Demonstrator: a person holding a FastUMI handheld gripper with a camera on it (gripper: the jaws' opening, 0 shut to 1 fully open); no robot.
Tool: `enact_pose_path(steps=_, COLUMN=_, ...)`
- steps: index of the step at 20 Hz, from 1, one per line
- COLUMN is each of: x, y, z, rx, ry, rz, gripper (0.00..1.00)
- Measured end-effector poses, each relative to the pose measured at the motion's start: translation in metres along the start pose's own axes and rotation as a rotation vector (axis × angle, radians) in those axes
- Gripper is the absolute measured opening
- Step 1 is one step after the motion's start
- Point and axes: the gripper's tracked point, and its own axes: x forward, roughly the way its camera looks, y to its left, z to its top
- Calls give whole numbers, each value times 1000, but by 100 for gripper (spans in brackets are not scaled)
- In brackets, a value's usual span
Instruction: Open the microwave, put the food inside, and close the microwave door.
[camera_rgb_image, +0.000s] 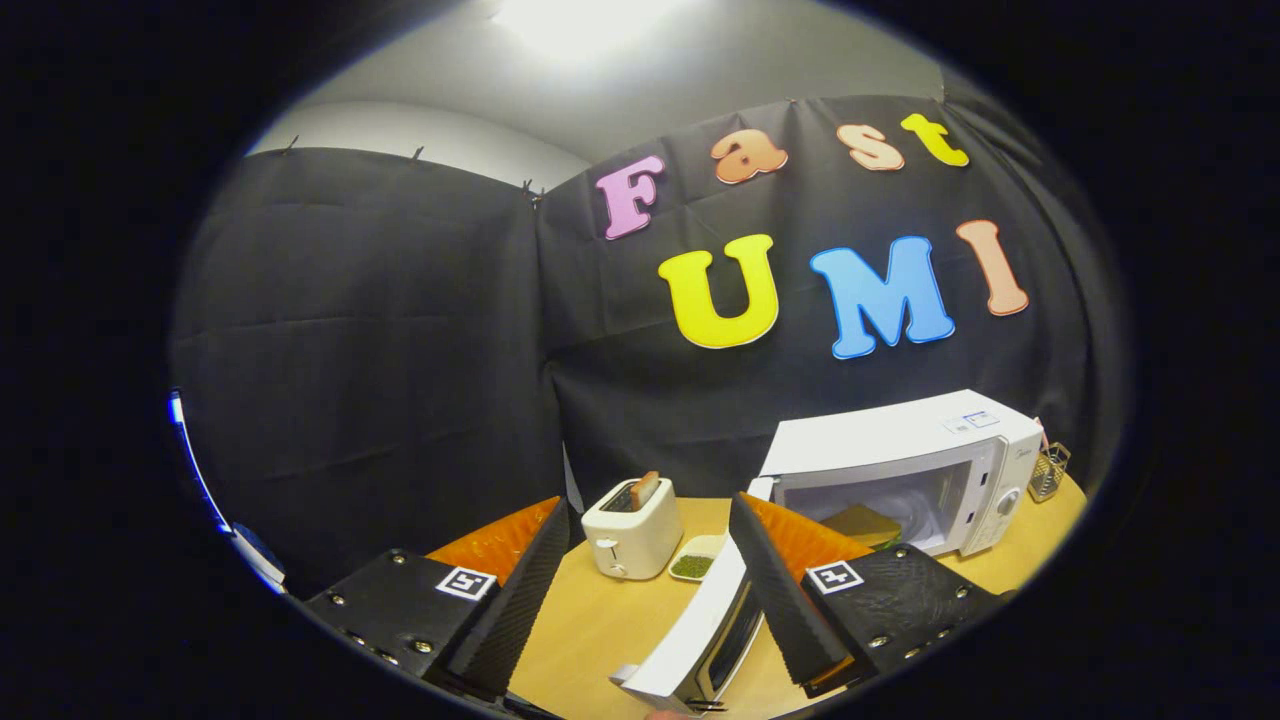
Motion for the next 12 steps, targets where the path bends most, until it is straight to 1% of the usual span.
enact_pose_path(steps=4, x=0, y=31, z=-15, rx=-4, ry=30, rz=89, gripper=97)
enact_pose_path(steps=6, x=-1, y=45, z=-27, rx=1, ry=60, rz=120, gripper=97)
enact_pose_path(steps=12, x=-7, y=69, z=-79, rx=-12, ry=154, rz=203, gripper=97)
